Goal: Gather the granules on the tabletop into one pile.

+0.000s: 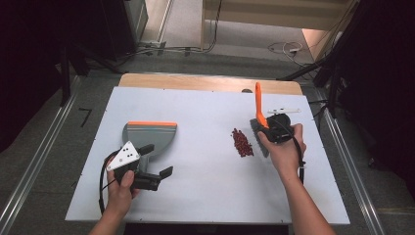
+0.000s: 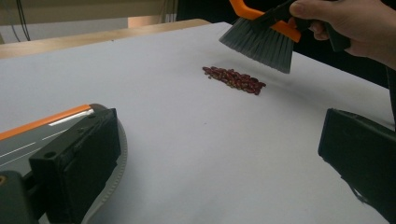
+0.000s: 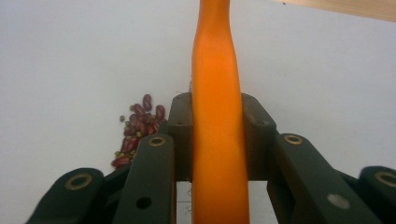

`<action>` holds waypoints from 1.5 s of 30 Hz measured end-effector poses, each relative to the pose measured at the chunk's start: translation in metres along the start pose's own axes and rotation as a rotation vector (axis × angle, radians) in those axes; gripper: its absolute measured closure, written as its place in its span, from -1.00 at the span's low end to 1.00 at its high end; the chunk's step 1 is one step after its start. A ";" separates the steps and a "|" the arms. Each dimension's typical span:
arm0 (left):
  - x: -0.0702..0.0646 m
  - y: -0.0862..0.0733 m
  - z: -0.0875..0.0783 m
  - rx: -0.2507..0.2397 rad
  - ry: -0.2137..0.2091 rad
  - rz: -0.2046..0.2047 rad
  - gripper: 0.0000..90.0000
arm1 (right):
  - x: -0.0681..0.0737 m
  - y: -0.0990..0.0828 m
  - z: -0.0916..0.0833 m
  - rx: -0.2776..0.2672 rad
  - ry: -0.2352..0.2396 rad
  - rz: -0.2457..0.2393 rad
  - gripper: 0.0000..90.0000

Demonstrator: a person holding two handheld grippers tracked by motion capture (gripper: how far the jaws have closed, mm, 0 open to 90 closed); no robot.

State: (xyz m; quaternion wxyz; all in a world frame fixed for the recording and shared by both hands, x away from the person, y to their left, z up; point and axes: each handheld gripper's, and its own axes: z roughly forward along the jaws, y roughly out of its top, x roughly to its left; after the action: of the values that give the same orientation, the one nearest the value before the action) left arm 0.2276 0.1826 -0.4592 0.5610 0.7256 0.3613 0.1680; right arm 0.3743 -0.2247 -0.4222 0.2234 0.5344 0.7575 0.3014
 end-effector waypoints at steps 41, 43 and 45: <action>0.001 0.000 -0.006 -0.026 0.029 0.031 -1.00 | -0.077 -0.104 -0.075 -0.186 0.418 -0.073 0.52; 0.002 -0.001 -0.006 -0.025 0.030 0.027 -1.00 | -0.081 -0.105 -0.075 -0.189 0.416 -0.061 0.52; 0.002 -0.001 -0.006 -0.028 0.030 0.025 -1.00 | -0.084 -0.108 -0.074 -0.187 0.403 -0.054 0.52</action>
State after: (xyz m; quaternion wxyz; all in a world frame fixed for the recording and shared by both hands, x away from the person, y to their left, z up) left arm 0.2251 0.1885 -0.4588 0.5635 0.7196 0.3581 0.1909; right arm 0.2805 -0.3466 -0.4426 0.1239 0.4196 0.7698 0.4647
